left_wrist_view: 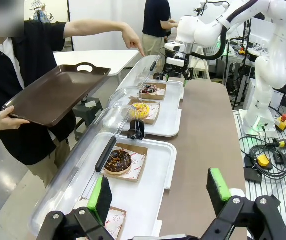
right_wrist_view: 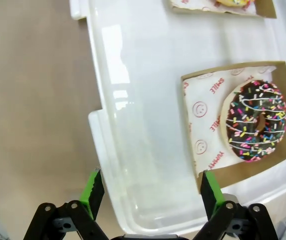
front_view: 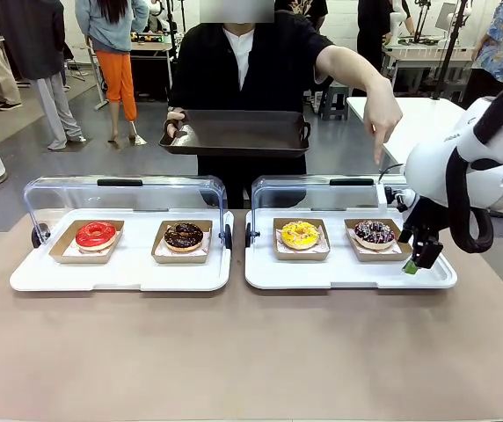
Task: Provide the desired donut to the person.
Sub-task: Pick up and lift the Paper togo box containing the Donut pointed at by the person.
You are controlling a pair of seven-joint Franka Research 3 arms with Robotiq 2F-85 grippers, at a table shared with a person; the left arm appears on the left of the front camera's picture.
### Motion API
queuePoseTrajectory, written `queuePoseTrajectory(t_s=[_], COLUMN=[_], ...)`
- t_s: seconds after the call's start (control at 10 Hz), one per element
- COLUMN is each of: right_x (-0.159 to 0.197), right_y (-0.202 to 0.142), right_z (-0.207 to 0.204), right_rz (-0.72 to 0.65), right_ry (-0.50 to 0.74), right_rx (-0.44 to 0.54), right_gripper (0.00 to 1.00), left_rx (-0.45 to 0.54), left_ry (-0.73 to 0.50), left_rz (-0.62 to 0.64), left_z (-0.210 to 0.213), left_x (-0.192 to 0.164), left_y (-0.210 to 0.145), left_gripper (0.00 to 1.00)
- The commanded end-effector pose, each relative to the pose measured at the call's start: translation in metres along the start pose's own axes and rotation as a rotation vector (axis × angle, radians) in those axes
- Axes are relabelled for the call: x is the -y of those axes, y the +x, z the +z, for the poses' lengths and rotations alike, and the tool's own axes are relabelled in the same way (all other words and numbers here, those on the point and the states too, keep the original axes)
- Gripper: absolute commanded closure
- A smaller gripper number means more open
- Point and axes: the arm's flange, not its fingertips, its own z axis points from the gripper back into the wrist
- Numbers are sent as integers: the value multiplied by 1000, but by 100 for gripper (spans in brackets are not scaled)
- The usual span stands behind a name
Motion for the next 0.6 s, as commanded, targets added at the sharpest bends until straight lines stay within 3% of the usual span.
queuePoseTrajectory(t_s=[0.0,0.5], right_x=[14,6], right_y=[5,1], right_z=[-3,-3], right_rz=[-23,-6], right_ry=[26,4], right_rx=[30,3], right_gripper=[0,0], left_rx=[7,7], left_ry=[0,0], left_rz=[-3,-3], left_z=[1,1], left_x=[0,0], left_y=[1,1], left_gripper=[0,0])
